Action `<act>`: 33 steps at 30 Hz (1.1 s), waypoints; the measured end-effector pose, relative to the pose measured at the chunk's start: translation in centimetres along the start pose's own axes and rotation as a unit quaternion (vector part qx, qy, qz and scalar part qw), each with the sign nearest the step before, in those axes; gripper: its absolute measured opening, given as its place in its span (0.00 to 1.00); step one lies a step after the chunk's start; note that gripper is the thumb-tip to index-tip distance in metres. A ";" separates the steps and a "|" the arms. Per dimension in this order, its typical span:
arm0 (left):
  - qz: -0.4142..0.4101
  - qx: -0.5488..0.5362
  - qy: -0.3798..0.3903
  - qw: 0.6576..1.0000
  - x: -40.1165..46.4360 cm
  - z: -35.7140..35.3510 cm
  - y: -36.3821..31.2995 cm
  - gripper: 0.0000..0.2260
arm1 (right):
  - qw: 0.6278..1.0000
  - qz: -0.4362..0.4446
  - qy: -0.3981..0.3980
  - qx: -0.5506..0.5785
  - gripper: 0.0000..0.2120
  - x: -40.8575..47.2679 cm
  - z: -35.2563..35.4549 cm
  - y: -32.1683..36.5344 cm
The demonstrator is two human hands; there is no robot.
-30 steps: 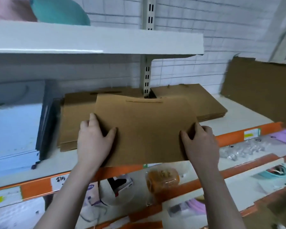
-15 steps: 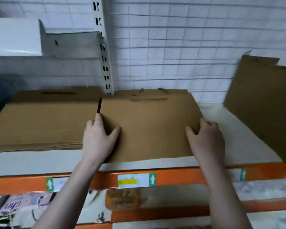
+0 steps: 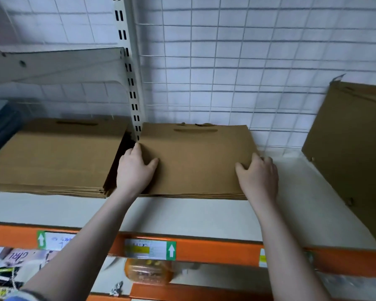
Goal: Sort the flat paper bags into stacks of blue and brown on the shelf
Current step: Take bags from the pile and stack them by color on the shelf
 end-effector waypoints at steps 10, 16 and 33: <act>0.010 -0.004 0.026 1.000 2.2 -2.3 0.5 0.27 | 1.000 0.013 -0.008 -0.009 0.17 2.1 -3.0 0.9; 0.005 -0.013 0.028 1.000 2.5 -4.0 0.3 0.21 | 1.000 0.012 -0.006 -0.020 0.18 2.8 -3.9 0.1; -0.092 0.077 -0.063 0.991 0.8 -3.3 -1.4 0.26 | 0.992 0.103 -0.052 -0.040 0.25 1.1 -2.8 1.4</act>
Point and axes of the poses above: each hand's wrist, its own x-axis towards the middle knuckle, its own z-axis out of the back of the hand, y = z × x, the point moved 4 cm from there along x, towards the middle knuckle, and after that the axes turned 13 degrees about -y, right-handed, at the moved point
